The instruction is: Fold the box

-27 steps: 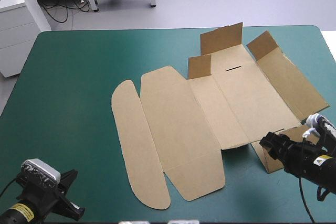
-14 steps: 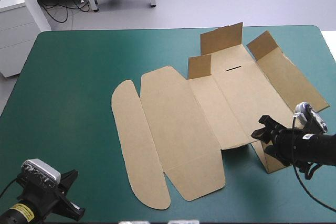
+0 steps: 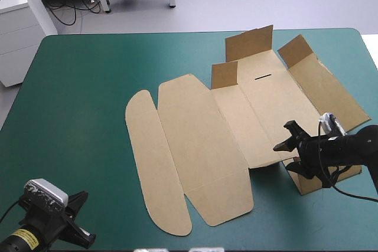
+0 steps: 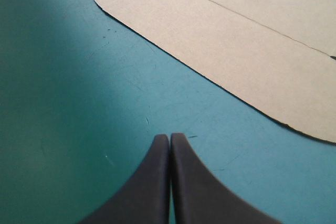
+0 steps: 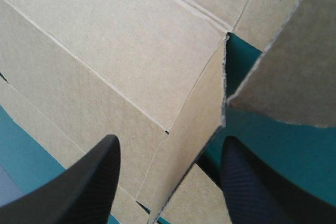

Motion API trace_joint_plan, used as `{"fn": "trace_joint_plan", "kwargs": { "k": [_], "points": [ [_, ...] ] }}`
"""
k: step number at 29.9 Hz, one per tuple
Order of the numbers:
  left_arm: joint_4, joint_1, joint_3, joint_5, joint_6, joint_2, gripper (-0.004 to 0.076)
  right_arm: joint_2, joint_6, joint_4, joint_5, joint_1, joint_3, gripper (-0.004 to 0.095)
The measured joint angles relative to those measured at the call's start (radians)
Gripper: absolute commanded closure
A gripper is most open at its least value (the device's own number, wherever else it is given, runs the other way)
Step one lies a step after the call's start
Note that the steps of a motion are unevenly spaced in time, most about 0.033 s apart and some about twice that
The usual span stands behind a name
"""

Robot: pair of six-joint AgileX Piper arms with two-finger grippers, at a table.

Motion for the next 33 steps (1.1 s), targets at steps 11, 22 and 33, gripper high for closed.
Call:
{"fn": "trace_joint_plan", "kwargs": {
  "k": [11,22,33],
  "points": [
    [0.000,0.000,0.000,0.000,0.000,0.000,0.0734,0.116,0.003,0.006,-0.114,0.115,0.000,0.0388],
    [-0.001,0.000,0.000,0.000,0.000,0.000,0.0734,0.200,0.004,0.000,-0.130,0.157,0.000,0.0548],
    [-0.002,0.000,0.000,0.000,0.000,0.000,0.0734,0.201,0.020,-0.027,-0.134,0.158,0.000,0.0927]
  ]
}}
